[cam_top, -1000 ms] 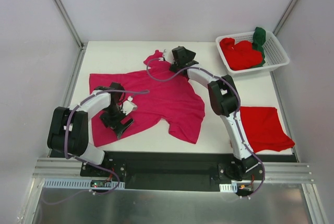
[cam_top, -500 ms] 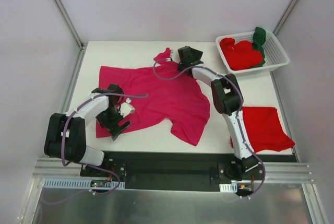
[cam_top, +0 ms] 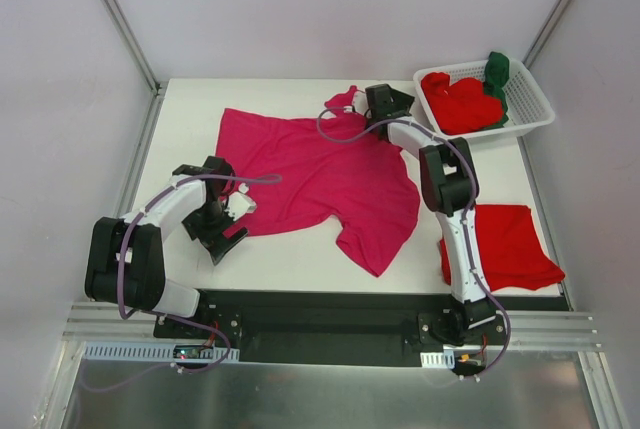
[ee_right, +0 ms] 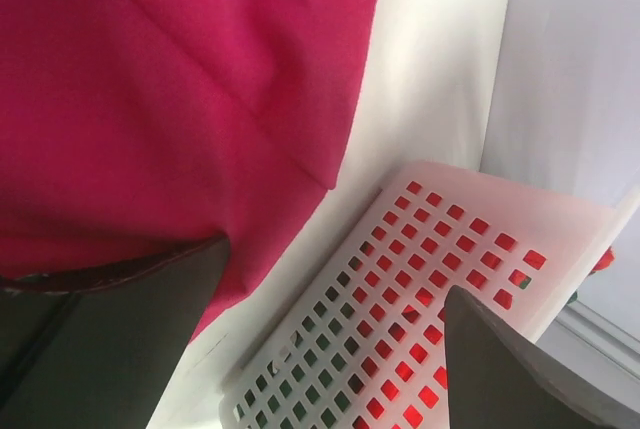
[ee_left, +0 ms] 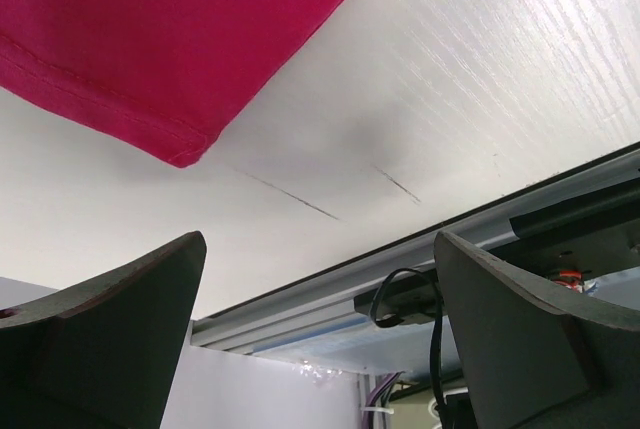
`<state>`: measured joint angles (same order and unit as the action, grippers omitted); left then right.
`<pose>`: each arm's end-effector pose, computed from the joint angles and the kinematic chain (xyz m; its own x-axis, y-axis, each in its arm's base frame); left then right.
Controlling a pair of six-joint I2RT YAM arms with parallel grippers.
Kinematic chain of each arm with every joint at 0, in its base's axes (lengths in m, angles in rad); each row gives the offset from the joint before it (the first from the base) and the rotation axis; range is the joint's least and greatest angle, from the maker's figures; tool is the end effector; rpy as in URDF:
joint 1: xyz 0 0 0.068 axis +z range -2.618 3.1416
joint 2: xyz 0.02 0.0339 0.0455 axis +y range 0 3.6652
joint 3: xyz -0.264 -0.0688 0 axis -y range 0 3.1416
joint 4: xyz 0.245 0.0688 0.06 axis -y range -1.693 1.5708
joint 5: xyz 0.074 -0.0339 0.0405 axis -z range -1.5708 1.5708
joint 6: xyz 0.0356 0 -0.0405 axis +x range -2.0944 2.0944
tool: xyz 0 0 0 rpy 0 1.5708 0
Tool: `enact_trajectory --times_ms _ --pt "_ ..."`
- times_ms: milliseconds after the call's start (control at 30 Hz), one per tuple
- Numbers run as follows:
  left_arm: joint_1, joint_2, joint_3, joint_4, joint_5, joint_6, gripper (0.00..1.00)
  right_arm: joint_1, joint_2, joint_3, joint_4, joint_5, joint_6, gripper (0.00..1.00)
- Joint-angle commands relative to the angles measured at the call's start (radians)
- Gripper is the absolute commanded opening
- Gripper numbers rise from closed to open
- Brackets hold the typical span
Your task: Fold and stack the t-shirts
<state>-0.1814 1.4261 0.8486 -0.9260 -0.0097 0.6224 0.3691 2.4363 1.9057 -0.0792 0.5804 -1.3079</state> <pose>0.2237 -0.0407 0.1819 -0.6925 0.7197 -0.0490 0.7182 0.6943 0.0471 0.5179 0.1794 0.1530 -0.2523 -0.9634 0.0902 -0.4852 0.0453 -0.8732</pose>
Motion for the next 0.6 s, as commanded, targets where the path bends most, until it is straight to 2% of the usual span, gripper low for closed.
enact_trajectory --times_ms 0,133,333,467,567 --pt "0.008 -0.024 0.020 -0.042 -0.013 0.013 0.99 0.010 -0.048 0.067 -0.100 -0.010 0.015 0.96" --pt "0.003 0.006 0.062 -0.040 -0.001 0.004 0.99 0.014 -0.080 0.099 -0.180 -0.040 0.056 0.96" --pt "-0.029 0.135 0.298 -0.039 0.030 -0.055 0.99 0.019 -0.109 0.107 -0.194 -0.047 0.061 0.96" --pt "-0.101 0.223 0.473 -0.040 0.017 -0.038 0.99 0.019 -0.131 0.136 -0.215 -0.048 0.084 0.96" --pt "-0.196 0.276 0.564 -0.046 0.020 -0.036 0.99 0.024 -0.155 0.153 -0.240 -0.054 0.111 0.96"
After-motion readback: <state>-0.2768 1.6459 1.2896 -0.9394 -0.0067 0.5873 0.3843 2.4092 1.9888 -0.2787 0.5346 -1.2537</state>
